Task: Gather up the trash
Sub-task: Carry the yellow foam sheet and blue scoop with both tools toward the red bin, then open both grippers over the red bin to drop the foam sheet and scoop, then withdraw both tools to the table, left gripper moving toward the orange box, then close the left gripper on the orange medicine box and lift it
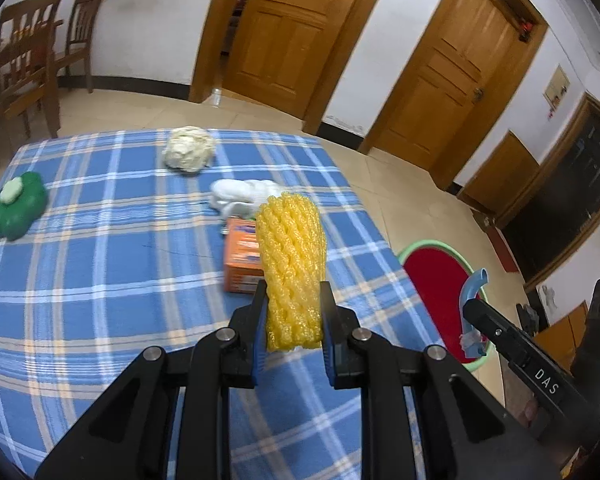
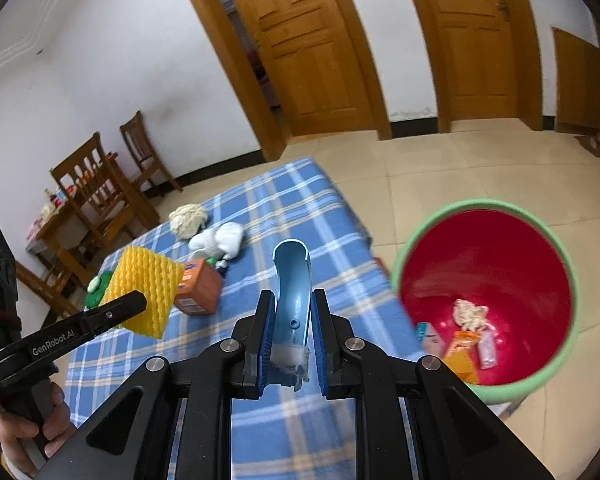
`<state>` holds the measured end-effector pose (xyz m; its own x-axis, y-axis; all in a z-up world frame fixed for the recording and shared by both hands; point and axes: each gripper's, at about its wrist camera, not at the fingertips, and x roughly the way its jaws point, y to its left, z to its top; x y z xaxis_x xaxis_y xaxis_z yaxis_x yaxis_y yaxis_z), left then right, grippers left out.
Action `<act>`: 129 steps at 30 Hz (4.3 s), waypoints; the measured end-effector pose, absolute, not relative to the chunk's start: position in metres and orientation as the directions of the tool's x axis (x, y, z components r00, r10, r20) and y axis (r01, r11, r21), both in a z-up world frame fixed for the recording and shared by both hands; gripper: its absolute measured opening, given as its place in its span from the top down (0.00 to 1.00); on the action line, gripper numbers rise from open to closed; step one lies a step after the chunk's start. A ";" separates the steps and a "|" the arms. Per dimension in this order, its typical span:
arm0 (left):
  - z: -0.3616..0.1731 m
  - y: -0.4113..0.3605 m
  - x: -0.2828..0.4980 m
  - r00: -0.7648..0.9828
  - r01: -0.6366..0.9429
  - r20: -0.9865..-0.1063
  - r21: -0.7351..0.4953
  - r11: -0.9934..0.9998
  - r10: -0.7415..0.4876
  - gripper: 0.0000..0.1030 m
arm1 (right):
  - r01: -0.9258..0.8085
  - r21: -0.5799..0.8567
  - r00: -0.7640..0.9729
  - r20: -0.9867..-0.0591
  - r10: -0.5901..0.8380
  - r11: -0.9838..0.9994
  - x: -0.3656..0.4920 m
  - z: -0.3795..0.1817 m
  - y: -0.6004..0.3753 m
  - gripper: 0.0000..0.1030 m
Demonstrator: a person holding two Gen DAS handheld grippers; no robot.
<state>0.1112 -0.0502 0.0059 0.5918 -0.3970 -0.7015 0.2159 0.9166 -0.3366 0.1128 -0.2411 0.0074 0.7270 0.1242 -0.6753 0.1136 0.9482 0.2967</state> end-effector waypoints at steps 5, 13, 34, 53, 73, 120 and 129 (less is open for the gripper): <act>0.009 -0.079 0.109 0.568 0.268 -0.710 -0.319 0.909 -0.417 0.79 | 0.168 0.311 0.736 -0.671 0.091 0.935 0.099 0.007 -0.267 0.83; 0.008 -0.125 0.110 0.525 0.350 -0.729 -0.287 0.892 -0.441 0.79 | 0.258 0.337 0.741 -0.671 0.038 0.906 0.083 -0.001 -0.309 0.83; -0.017 -0.231 0.123 0.396 0.509 -0.787 -0.240 0.826 -0.473 0.79 | 0.421 0.370 0.688 -0.725 -0.025 0.828 0.073 -0.041 -0.382 0.80; -0.031 -0.267 0.128 0.347 0.567 -0.807 -0.226 0.792 -0.478 0.55 | 0.463 0.388 0.688 -0.724 -0.047 0.797 0.064 -0.045 -0.400 0.74; -0.018 -0.193 0.132 0.498 0.390 -0.785 -0.175 0.904 -0.367 0.43 | 0.443 0.392 0.698 -0.715 -0.036 0.806 0.065 -0.035 -0.386 0.53; -0.058 -0.067 0.188 0.551 0.088 -0.817 -0.148 0.985 -0.172 0.54 | 0.396 0.314 0.645 -0.764 -0.017 0.863 0.096 -0.028 -0.339 0.53; -0.049 -0.042 0.184 0.582 0.075 -0.789 -0.190 0.979 -0.197 0.54 | 0.336 0.284 0.639 -0.769 0.004 0.898 0.114 -0.022 -0.312 0.53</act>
